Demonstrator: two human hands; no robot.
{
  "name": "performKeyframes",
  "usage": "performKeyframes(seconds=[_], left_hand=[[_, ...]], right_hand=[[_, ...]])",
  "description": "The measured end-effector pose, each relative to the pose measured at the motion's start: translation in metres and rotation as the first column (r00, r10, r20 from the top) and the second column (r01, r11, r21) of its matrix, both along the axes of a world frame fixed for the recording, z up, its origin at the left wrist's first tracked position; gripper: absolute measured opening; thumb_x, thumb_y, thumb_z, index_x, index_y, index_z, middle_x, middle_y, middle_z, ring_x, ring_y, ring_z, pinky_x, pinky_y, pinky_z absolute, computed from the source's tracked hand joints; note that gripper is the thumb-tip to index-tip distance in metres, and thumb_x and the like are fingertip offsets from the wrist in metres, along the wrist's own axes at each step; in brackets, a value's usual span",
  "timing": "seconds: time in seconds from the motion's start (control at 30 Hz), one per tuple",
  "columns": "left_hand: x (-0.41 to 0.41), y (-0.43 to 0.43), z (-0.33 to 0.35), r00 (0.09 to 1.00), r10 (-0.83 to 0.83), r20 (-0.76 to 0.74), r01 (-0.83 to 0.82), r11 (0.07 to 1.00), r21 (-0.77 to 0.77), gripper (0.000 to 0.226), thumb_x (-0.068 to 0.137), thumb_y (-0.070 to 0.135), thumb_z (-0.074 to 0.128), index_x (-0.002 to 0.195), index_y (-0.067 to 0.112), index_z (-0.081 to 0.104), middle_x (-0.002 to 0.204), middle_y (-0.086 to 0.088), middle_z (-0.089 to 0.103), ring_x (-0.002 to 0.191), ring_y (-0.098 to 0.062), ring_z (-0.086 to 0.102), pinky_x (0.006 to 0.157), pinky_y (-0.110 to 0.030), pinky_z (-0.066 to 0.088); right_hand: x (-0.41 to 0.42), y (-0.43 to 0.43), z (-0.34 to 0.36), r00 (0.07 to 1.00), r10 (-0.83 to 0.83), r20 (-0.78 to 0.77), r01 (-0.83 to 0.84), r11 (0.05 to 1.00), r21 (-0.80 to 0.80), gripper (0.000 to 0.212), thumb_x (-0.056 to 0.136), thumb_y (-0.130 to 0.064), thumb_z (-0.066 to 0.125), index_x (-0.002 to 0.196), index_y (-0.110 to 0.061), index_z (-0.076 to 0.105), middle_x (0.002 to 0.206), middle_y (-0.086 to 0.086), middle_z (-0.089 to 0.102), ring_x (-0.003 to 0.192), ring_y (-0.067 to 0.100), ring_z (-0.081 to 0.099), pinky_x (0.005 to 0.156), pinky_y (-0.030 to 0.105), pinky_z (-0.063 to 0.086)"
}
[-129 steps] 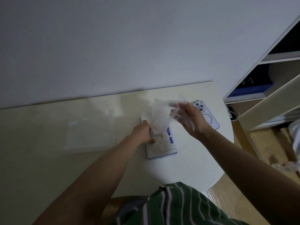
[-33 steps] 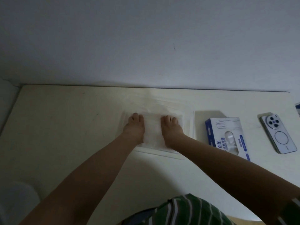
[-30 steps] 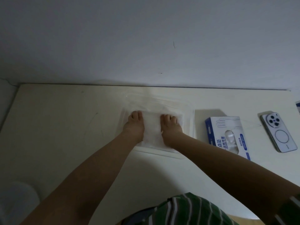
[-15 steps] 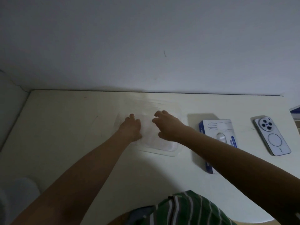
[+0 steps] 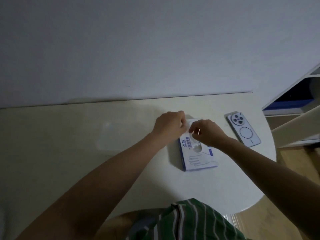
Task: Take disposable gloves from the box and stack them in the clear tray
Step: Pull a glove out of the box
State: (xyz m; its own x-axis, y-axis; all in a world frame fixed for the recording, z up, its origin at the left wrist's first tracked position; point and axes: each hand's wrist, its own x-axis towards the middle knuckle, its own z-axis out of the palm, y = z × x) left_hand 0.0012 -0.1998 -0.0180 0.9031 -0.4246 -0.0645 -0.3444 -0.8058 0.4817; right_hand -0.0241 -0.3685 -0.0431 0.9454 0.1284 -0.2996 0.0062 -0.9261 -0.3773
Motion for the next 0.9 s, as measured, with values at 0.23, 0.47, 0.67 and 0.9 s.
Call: performKeyframes(seconds=[0.23, 0.47, 0.67, 0.9], left_hand=[[-0.028, -0.041, -0.062, 0.894, 0.044, -0.447, 0.030, 0.987, 0.157, 0.069, 0.081, 0.040, 0.072, 0.131, 0.008, 0.036, 0.115, -0.011, 0.060, 0.101, -0.030, 0.060, 0.084, -0.035, 0.048], [-0.029, -0.049, -0.067, 0.871, 0.130, -0.474, -0.059, 0.985, 0.163, 0.071, 0.075, 0.030, 0.080, 0.126, 0.005, 0.038, 0.119, -0.013, 0.059, 0.106, -0.030, 0.058, 0.087, -0.037, 0.047], [-0.026, -0.053, -0.069, 0.888, 0.132, -0.440, -0.039, 0.976, 0.214, 0.073, 0.073, 0.034, 0.082, 0.124, 0.005, 0.040, 0.120, -0.014, 0.058, 0.107, -0.031, 0.057, 0.084, -0.036, 0.046], [-0.022, -0.049, -0.073, 0.859, 0.148, -0.490, -0.052, 0.978, 0.204, 0.052, 0.076, 0.038, 0.078, 0.115, 0.012, 0.057, 0.109, -0.006, 0.062, 0.092, -0.021, 0.057, 0.073, -0.026, 0.041]], right_hand=[[-0.030, -0.018, -0.049, 0.999, 0.030, 0.039, -0.023, 0.986, -0.162, 0.039, 0.088, -0.036, 0.065, 0.124, -0.024, 0.059, 0.100, 0.005, 0.051, 0.084, 0.027, 0.061, 0.067, 0.027, 0.039], [-0.022, -0.026, -0.055, 0.995, -0.047, 0.092, 0.043, 0.998, 0.050, 0.016, 0.088, -0.029, 0.067, 0.095, -0.016, 0.074, 0.097, 0.000, 0.056, 0.080, 0.017, 0.057, 0.066, 0.026, 0.041], [-0.019, -0.046, -0.029, 0.978, -0.198, 0.072, 0.107, 0.760, 0.641, 0.006, 0.092, -0.013, 0.064, 0.089, -0.008, 0.064, 0.094, 0.006, 0.066, 0.087, 0.016, 0.063, 0.080, 0.025, 0.050], [-0.001, -0.058, 0.004, 0.902, -0.419, -0.100, 0.269, 0.367, 0.891, 0.011, 0.097, -0.019, 0.052, 0.087, -0.018, 0.051, 0.082, 0.004, 0.061, 0.076, 0.016, 0.059, 0.064, 0.029, 0.051]])
